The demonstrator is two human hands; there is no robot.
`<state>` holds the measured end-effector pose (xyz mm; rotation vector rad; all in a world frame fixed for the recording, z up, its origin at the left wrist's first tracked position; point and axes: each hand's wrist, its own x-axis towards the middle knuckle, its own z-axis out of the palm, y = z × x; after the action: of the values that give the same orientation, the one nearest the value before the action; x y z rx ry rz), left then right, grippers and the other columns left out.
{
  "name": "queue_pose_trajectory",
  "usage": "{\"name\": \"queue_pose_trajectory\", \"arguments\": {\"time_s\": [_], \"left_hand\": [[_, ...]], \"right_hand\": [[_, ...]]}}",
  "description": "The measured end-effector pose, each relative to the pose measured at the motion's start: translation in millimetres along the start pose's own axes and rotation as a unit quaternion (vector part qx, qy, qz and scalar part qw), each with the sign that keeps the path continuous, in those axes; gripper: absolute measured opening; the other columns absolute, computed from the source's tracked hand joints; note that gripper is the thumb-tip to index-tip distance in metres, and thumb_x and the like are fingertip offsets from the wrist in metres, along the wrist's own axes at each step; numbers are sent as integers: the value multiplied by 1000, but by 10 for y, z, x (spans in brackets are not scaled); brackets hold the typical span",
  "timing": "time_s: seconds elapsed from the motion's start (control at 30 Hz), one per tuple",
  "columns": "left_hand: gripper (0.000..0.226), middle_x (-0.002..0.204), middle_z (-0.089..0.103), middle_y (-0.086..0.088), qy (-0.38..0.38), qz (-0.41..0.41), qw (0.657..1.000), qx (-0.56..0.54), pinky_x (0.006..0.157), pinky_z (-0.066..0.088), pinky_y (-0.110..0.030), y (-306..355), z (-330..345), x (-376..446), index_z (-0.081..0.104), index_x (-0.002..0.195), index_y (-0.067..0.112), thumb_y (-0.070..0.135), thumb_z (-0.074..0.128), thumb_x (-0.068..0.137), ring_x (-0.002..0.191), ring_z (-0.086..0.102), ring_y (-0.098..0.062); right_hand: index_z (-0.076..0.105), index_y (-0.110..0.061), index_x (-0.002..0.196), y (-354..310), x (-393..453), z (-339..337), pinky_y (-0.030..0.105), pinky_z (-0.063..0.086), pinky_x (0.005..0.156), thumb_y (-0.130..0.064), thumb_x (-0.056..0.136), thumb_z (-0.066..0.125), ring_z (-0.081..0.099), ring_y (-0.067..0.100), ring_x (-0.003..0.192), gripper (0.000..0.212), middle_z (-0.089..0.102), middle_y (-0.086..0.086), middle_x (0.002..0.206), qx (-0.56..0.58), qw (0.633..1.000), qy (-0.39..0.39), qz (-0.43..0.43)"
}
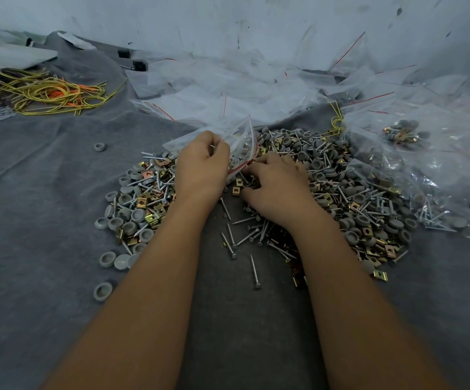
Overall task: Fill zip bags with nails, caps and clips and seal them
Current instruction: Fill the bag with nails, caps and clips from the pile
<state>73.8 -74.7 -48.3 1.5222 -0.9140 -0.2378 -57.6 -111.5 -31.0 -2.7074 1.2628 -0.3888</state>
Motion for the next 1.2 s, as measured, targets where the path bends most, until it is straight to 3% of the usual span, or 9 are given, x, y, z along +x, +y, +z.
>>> {"name": "queue_pose_trajectory", "arguments": {"time_s": [0.17,0.37,0.6,0.8,0.93,1.03,1.2], "left_hand": [[23,51,43,5,-5,5,1000,10,57,34,-35,-2,-8,-4,44,59,23,28,50,81,54,38,-18],[21,51,41,6,-7,0,1000,3,58,36,-39,-1,-1,-3,45,59,21,30,49,78,55,37,-18],[22,46,40,7,-11,-10,1000,-5,58,34,-36,-7,-7,5,45,58,23,30,50,78,53,36,-18],[24,44,43,10,-13,-9,1000,0,57,34,-35,-5,-15,-4,44,59,23,27,51,81,51,36,-15],[27,45,45,13,-15,-5,1000,17,55,32,-33,-15,-16,-8,44,59,24,25,52,85,46,34,-7],[25,52,49,7,-19,-1,999,36,57,39,-35,4,-26,-9,49,61,25,27,55,86,51,41,-12],[23,63,63,-2,-40,4,997,72,64,54,-45,39,-25,-50,64,75,20,39,53,81,60,59,-23]], "right_hand": [[68,-28,113,3,5,-28,40,29,99,-40,87,59,42,26,121,30,54,1,122,-12,999,29,-8],[66,-22,110,2,6,-18,39,31,96,-37,93,51,45,26,117,27,55,2,114,-29,998,55,-10],[66,-24,95,-22,-5,-40,38,34,92,-33,89,56,49,26,111,14,58,2,106,-13,998,57,-16],[60,-15,96,-58,-28,-87,43,49,76,-22,94,57,60,22,83,7,65,-1,86,229,956,180,28],[72,-14,99,-23,-15,-119,33,45,85,-19,92,62,58,22,98,14,64,4,97,238,943,229,42],[72,-11,110,-13,4,-135,20,35,83,-12,96,54,53,23,104,23,60,9,105,243,933,259,53],[70,-9,104,-65,-20,-160,26,47,83,-7,90,58,60,16,93,18,65,5,99,295,904,307,39]]}}
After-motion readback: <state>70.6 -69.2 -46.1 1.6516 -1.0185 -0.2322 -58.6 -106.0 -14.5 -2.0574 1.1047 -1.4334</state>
